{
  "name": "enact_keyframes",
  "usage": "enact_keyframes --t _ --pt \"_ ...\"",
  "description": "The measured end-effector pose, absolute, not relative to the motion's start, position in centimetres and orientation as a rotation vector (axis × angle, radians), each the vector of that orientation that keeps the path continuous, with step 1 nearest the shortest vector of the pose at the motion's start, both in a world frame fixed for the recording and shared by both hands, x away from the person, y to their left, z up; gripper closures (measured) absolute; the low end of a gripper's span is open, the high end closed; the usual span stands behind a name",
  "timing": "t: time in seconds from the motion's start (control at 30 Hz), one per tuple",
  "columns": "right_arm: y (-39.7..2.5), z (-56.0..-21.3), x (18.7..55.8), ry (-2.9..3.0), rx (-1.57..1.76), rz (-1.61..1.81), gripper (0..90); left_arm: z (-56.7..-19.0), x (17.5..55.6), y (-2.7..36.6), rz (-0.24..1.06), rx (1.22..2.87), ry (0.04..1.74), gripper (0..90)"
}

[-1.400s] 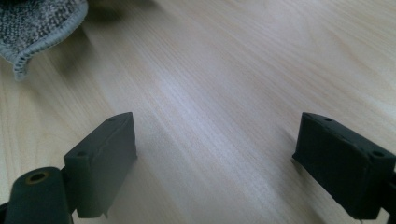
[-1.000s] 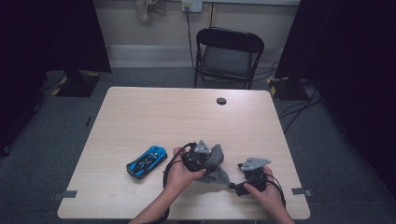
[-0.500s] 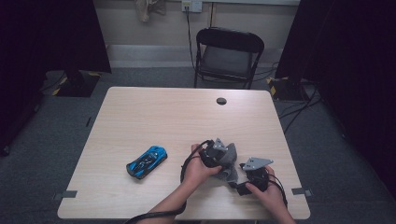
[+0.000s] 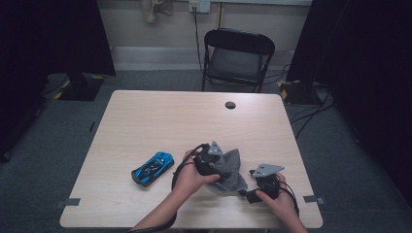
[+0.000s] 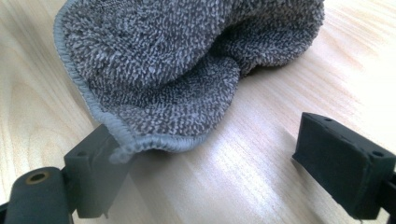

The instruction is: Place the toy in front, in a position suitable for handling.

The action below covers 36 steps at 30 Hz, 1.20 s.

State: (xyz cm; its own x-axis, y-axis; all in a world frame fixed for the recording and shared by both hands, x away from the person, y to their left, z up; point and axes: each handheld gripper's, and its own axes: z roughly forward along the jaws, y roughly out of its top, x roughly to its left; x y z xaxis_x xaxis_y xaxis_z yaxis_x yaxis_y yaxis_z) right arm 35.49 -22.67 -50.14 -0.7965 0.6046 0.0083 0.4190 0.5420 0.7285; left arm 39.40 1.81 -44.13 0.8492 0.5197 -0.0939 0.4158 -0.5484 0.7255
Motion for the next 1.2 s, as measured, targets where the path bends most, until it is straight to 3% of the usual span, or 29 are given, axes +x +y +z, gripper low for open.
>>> enact_keyframes --t 0.3,0.53,1.2 --pt "-22.7 -50.1 35.5 2.536 0.860 1.101 11.7 -42.4 39.7 10.2 0.282 2.198 0.767 20.9" --pt "-22.7 -50.1 35.5 2.536 0.860 1.101 11.7 -43.2 39.8 15.3 0.337 2.241 0.833 19.6" --pt "-22.7 -50.1 35.5 2.536 0.860 1.101 11.7 -47.3 40.8 20.5 0.357 2.257 0.971 19.1"
